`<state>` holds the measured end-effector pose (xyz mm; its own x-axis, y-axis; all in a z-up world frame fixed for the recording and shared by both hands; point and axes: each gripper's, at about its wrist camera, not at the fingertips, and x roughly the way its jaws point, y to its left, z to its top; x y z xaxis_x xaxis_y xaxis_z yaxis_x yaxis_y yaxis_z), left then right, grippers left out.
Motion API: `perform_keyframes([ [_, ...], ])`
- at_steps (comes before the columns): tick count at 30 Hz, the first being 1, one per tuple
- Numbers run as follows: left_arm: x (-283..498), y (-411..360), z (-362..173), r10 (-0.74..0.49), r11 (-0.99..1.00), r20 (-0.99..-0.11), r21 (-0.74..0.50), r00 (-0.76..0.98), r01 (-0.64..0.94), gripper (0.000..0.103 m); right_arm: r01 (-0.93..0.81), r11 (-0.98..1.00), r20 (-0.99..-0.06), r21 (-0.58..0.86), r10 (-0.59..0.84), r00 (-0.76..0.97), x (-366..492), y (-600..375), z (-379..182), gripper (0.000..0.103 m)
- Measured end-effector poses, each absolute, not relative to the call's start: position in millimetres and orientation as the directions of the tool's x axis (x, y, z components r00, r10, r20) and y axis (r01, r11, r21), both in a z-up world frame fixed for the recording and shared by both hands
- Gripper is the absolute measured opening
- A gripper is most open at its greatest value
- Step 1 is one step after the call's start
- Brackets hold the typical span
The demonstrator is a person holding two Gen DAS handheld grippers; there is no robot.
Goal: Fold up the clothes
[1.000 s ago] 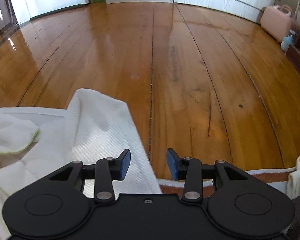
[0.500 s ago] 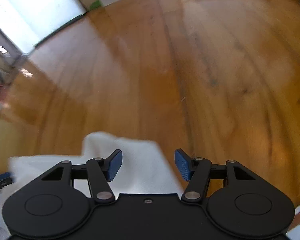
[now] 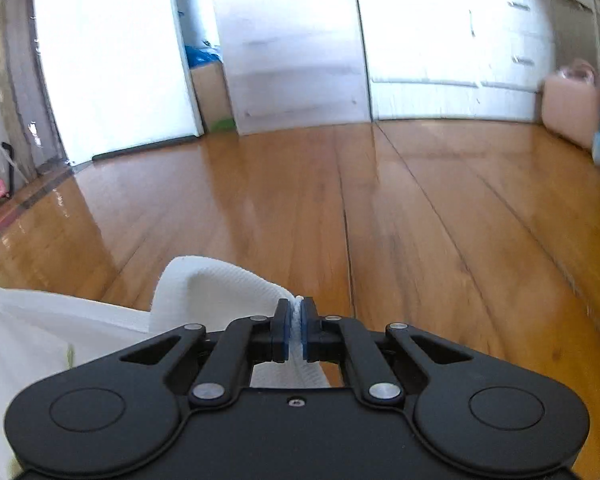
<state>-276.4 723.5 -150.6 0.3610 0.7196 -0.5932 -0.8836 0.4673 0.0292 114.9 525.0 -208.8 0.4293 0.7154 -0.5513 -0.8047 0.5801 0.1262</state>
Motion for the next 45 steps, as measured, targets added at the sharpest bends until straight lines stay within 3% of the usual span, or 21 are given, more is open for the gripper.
perform_keyframes([
  [5, -256.5, 720.4, -176.3, 0.701, 0.403, -0.675, 0.109, 0.230, -0.909, 0.012, -0.723, 0.690, -0.662, -0.039, 0.524, 0.536, 146.0, 537.4, -229.4, 0.009],
  [7, -252.3, 713.3, -173.2, 0.703, 0.394, -0.678, 0.121, 0.214, -0.911, 0.016, -0.673, 0.733, -0.677, 0.097, 0.544, 0.496, 156.0, 520.2, -224.9, 0.017],
  [8, -254.2, 706.2, -162.7, 0.704, 0.411, -0.666, 0.099, 0.247, -0.906, 0.024, -0.657, 0.737, -0.686, 0.159, 0.561, 0.463, 157.8, 513.2, -223.9, 0.022],
  [9, -253.1, 699.3, -154.6, 0.697, 0.431, -0.662, 0.079, 0.276, -0.899, 0.033, -0.666, 0.715, -0.700, 0.211, 0.586, 0.407, 153.9, 509.3, -224.8, 0.035],
  [11, -246.8, 685.6, -141.6, 0.672, 0.473, -0.663, 0.043, 0.329, -0.880, 0.037, -0.674, 0.668, -0.717, 0.316, 0.633, 0.292, 146.0, 501.5, -226.7, 0.043],
  [16, -237.0, 642.3, -139.4, 0.470, 0.602, -0.711, -0.176, 0.523, -0.779, 0.039, -0.667, 0.534, -0.725, 0.519, 0.689, -0.012, 114.2, 491.5, -241.1, 0.050],
  [19, -233.6, 607.3, -153.1, 0.394, 0.655, -0.694, -0.247, 0.602, -0.714, 0.040, -0.684, 0.494, -0.753, 0.537, 0.647, -0.124, 80.2, 493.3, -255.3, 0.052],
  [24, -209.1, 583.8, -163.8, 0.295, 0.812, -0.702, -0.174, 0.649, -0.557, 0.042, -0.731, 0.488, -0.802, 0.477, 0.583, -0.134, 52.6, 491.7, -257.9, 0.052],
  [27, -196.7, 571.8, -163.9, 0.268, 0.867, -0.710, -0.116, 0.651, -0.484, 0.052, -0.724, 0.492, -0.811, 0.483, 0.564, -0.158, 50.8, 493.5, -257.2, 0.053],
  [29, -187.3, 568.2, -160.9, 0.248, 0.880, -0.722, -0.110, 0.646, -0.461, 0.053, -0.730, 0.484, -0.812, 0.483, 0.560, -0.166, 52.3, 498.8, -256.1, 0.053],
  [31, -180.7, 566.8, -162.2, 0.245, 0.882, -0.724, -0.110, 0.644, -0.458, 0.057, -0.751, 0.467, -0.815, 0.466, 0.556, -0.160, 50.6, 506.2, -255.4, 0.035],
  [32, -177.7, 566.4, -163.4, 0.245, 0.881, -0.725, -0.111, 0.644, -0.459, 0.062, -0.771, 0.449, -0.818, 0.452, 0.553, -0.157, 48.8, 506.7, -256.6, 0.012],
  [33, -173.0, 564.6, -166.9, 0.262, 0.880, -0.729, -0.087, 0.632, -0.466, 0.067, -0.790, 0.431, -0.821, 0.437, 0.550, -0.155, 47.0, 507.1, -257.9, 0.009],
  [35, -169.1, 558.8, -175.6, 0.375, 0.865, -0.732, 0.055, 0.568, -0.499, 0.071, -0.828, 0.387, -0.809, 0.406, 0.573, -0.129, 42.2, 510.5, -253.0, 0.006],
  [37, -172.5, 559.8, -181.5, 0.402, 0.856, -0.729, 0.084, 0.553, -0.511, 0.071, -0.832, 0.348, -0.749, 0.433, 0.652, -0.117, 45.1, 513.1, -239.6, 0.005],
  [45, -194.9, 599.8, -180.1, 0.363, 0.719, -0.730, -0.175, 0.579, -0.672, 0.071, -0.787, 0.288, -0.597, 0.546, 0.793, -0.124, 55.0, 566.7, -194.8, 0.005],
])
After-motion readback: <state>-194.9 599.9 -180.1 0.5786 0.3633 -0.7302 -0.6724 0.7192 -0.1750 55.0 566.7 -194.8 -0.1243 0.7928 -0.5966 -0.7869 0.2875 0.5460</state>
